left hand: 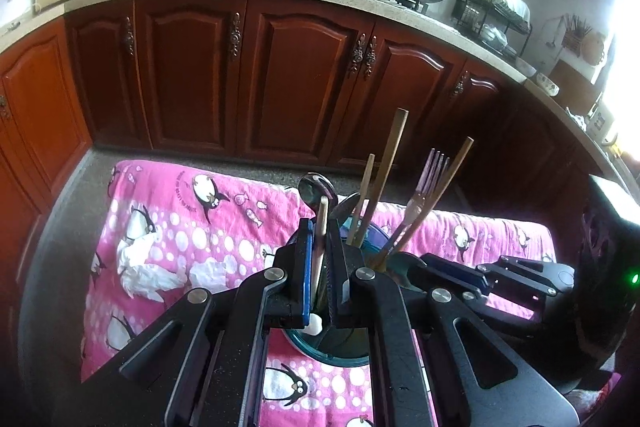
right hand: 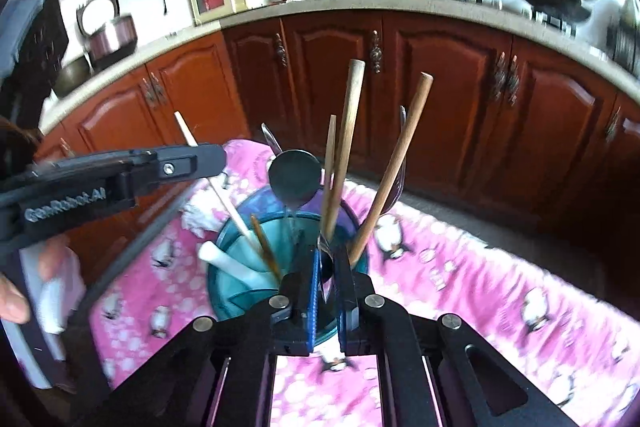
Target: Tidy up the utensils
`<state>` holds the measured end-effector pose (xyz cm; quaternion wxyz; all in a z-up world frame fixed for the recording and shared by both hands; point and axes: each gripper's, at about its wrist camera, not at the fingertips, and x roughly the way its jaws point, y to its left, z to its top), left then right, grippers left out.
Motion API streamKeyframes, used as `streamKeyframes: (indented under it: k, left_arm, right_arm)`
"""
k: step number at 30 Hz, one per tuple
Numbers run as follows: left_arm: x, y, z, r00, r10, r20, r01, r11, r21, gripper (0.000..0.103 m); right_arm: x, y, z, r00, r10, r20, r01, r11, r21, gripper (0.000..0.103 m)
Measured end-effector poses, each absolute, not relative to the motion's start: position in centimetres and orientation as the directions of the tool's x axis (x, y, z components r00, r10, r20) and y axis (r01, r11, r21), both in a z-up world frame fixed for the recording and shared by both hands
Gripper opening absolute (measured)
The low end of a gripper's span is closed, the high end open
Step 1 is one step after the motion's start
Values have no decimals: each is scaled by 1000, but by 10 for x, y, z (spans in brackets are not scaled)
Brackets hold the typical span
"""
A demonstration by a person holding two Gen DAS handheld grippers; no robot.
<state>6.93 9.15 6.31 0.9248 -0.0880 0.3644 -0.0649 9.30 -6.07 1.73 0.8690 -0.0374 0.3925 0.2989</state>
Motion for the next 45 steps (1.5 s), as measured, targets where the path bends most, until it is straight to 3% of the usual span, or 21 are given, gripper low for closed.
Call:
streamKeyframes:
  k: [2,4,10,18,30,35,45]
  left_arm:
    - [66,90,63,726,-183,-663,56,977,-207,14]
    - [63,89,63,727,-175,-664,55,979,-198,31]
    - [52,92,63,729,-164,-665,37,979,-200,47]
    - [30,94,62,745,-110,-658,-22,982,-189,49]
    - [-6,91,64,764,-57,-643,-62,985,-160,49]
    - [-21,86,73,780,-15,-626,-73,991,-116,49]
    - [-45,80,86,798,48,-600,-105,993,-61,49]
  right_arm:
    - [93,-69,15,501,516,-695,-529,818,226,19]
    - [93,-74,14,493,534,-687,-511,816,268,33]
    - [92,-97,18,495,568,-657,-462,813,355,33]
    - [72,-108,33,541,546,-640,-421,834,356,44]
    - [45,-98,36,580,475,-662,-375,877,300,44]
    - [32,-93,45,601,450,-660,-370,889,268,55]
    - [15,-91,62,635,431,-641,-367,899,241,56]
